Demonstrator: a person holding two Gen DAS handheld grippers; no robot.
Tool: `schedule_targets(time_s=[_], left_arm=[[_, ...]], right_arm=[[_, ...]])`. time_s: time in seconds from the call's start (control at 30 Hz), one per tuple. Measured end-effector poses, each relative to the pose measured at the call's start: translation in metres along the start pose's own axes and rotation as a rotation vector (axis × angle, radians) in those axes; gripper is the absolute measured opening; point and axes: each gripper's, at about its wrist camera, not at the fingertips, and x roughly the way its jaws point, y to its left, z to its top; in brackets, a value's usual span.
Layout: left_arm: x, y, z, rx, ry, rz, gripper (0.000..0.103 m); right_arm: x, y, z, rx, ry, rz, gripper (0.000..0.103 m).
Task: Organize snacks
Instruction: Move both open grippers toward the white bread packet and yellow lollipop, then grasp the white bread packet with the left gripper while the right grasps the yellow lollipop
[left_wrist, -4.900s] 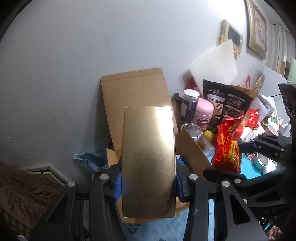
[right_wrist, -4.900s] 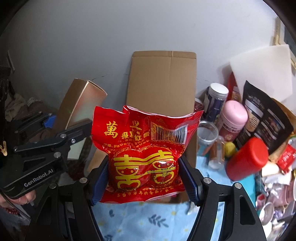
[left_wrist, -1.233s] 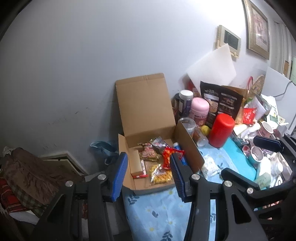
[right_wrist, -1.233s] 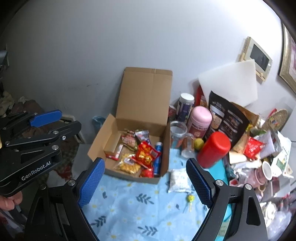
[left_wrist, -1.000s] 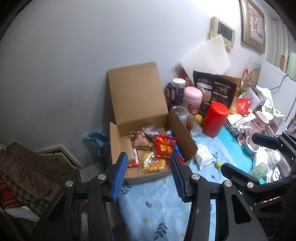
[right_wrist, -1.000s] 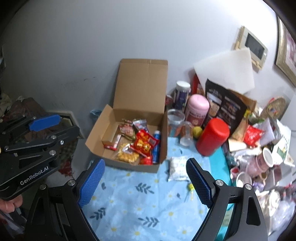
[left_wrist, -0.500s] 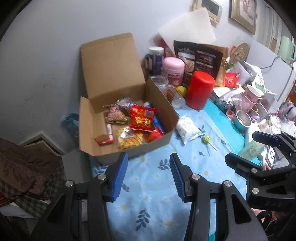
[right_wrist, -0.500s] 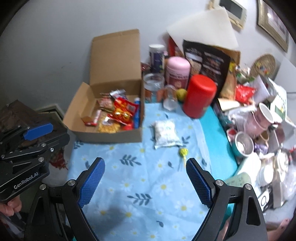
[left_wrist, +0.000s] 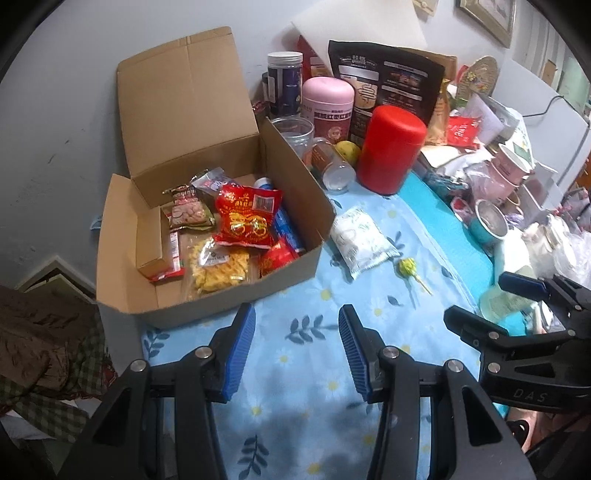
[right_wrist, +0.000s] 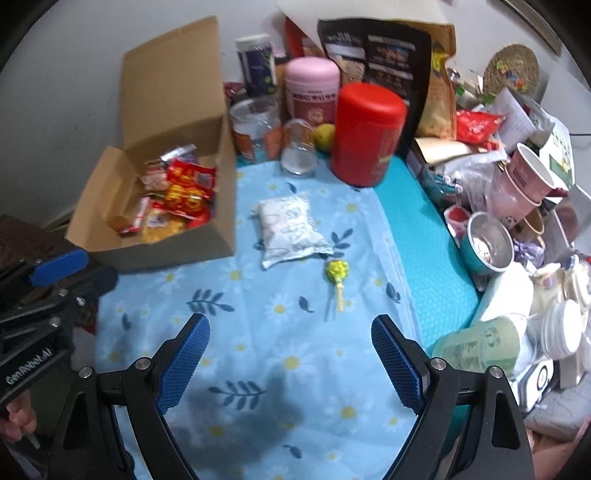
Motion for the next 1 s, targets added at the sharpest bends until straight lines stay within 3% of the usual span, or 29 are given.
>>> schedule_targets(time_s=[0.1,0.4,0.57,0.87,1.0], left_arm=[[0.014,0.0,0.007,-0.016,0.009,0.001,0.047],[0.057,-0.012,0.03,-0.083,0.023,-0.094,0.047],[0.076,-0.028,0.04,-0.065,0.034,-0.121,0.047],[0.106,-0.043,0.048,-0.061,0.075,-0.182,0.047],[0.115,-0.054,0.049,-0.042,0.092,-0.208,0.047]], right_arm=[[0.013,-0.009,0.004,0.006,0.018,0.0,0.09],[0.059,-0.039,0.018,0.03,0.064,-0.017,0.086],[0.092,-0.057,0.023,0.056,0.093,0.0,0.068],[0.14,-0.07,0.024,0.076,0.153,0.073,0.045],[0.156,-0.072,0.022,0.077,0.187,0.089,0.024]])
